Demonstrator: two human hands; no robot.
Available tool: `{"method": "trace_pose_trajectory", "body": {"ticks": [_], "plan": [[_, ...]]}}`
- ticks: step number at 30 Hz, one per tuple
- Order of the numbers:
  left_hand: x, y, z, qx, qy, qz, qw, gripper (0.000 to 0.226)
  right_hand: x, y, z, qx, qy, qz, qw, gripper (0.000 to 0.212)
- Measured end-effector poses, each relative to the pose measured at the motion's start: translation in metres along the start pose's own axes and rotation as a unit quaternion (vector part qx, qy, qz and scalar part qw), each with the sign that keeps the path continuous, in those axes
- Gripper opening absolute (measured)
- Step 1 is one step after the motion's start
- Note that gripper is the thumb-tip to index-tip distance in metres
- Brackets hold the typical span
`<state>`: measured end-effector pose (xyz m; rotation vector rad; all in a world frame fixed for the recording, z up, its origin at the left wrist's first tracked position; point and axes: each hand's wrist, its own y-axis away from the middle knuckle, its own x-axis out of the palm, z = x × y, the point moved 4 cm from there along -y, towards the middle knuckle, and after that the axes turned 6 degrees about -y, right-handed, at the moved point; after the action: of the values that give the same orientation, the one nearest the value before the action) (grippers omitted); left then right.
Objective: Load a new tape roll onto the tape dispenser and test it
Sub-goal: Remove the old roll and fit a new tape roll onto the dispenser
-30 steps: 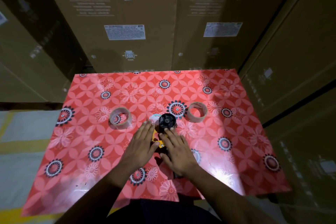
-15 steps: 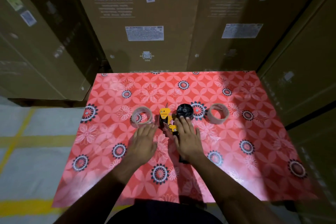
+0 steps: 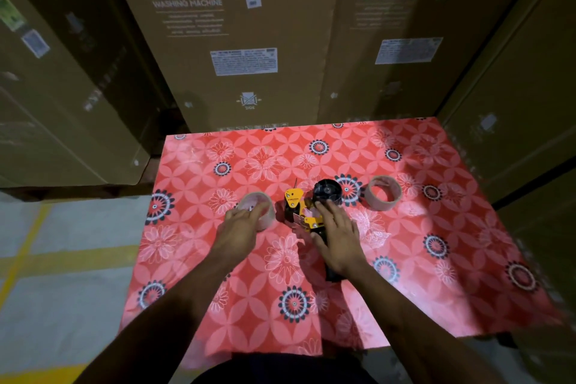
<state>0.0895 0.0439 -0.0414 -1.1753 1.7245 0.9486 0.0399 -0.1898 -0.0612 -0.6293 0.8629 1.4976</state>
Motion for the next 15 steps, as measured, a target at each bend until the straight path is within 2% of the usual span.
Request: {"method": "trace_pose_trajectory", "body": {"ticks": [2, 4, 8, 9, 11, 15], "plan": [[-0.015, 0.009, -0.007, -0.01, 0.144, -0.018, 0.989, 0.073, -0.007, 0.009, 0.005, 0.0, -0.068, -0.065, 0.996, 0.063], [-0.033, 0.022, -0.02, -0.022, 0.307, -0.033, 0.951, 0.071, -0.019, 0.017, 0.018, -0.024, -0.157, -0.108, 0.981, 0.056], [-0.056, 0.044, -0.055, -0.017, 0.531, -0.027, 0.847, 0.055, -0.053, 0.033, 0.072, -0.088, -0.348, -0.074, 0.93, 0.042], [-0.061, 0.049, -0.065, -0.007, 0.563, -0.029, 0.826, 0.049, -0.06, 0.037, 0.083, -0.101, -0.366, -0.061, 0.923, 0.04], [-0.069, 0.059, -0.082, 0.003, 0.59, -0.035, 0.806, 0.039, -0.07, 0.045, 0.097, -0.116, -0.391, -0.042, 0.912, 0.036], [-0.074, 0.07, -0.1, 0.009, 0.594, -0.052, 0.803, 0.03, -0.087, 0.055, 0.098, -0.131, -0.435, -0.056, 0.889, 0.033]]}}
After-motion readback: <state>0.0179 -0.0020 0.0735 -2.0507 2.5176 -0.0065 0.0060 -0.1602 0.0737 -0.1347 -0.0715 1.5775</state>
